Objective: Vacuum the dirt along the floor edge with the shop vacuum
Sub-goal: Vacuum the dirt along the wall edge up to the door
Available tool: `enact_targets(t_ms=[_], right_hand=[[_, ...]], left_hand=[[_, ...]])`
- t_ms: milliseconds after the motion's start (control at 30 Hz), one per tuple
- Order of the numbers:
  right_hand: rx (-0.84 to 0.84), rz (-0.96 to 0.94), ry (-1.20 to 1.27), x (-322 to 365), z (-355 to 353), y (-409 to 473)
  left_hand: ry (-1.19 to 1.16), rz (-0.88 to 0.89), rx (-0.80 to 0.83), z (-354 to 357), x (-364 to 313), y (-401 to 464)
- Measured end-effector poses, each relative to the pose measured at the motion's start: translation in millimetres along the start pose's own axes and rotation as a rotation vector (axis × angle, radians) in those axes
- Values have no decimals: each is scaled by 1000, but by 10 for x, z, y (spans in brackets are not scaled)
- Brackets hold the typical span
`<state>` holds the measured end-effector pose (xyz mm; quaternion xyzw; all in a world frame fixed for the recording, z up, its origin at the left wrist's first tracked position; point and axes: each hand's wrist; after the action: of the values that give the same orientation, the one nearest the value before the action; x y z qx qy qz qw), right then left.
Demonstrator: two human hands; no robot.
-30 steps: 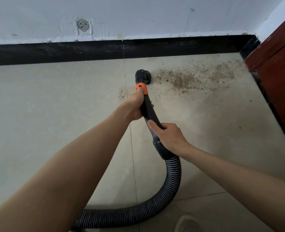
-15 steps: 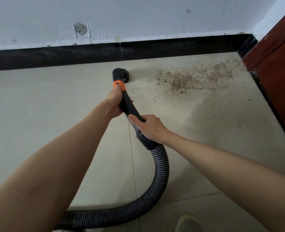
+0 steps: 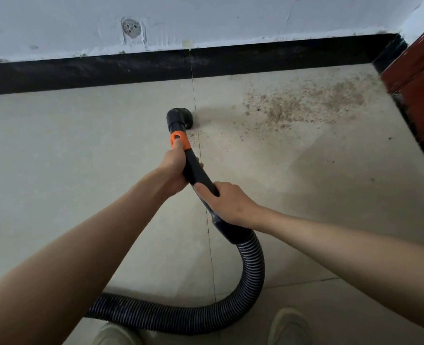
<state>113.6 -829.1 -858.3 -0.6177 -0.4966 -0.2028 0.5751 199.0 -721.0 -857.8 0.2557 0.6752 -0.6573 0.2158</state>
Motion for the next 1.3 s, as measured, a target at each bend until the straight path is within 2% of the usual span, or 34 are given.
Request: enact_targets(t_ms=[200,433,567,700,867,1100,1300], right_hand=[[-131,44,-4,-115,-143,-129],[-220,120,141,-325,-304,-282],[-287,169,211,-394,-386,-310],[-344,123,184,-331,-399,-233],[-226,68,161,-228,-330,-157],[-49,-32,70,-43,-112,-141],[36,16,32,-144,107,-269]], left_hand=[[73,26,78,319,-39,-48],[213,42,202,714,-64,-146],[286,68,222,917,-91,-152],[280,72,225,931,-183,-138],[191,83,129,623,-184,-55],[103,164,-93,129,-73,-134],[90,52,-69,-72,244,-189]])
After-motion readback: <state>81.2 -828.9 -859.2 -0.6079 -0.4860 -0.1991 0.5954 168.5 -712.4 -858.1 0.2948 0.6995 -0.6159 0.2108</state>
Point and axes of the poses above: each hand's wrist, its own y-axis towards the middle knuckle, its own z-axis out of the palm, x = y × z, and after that the axes turned 14 degrees about y, right-handed
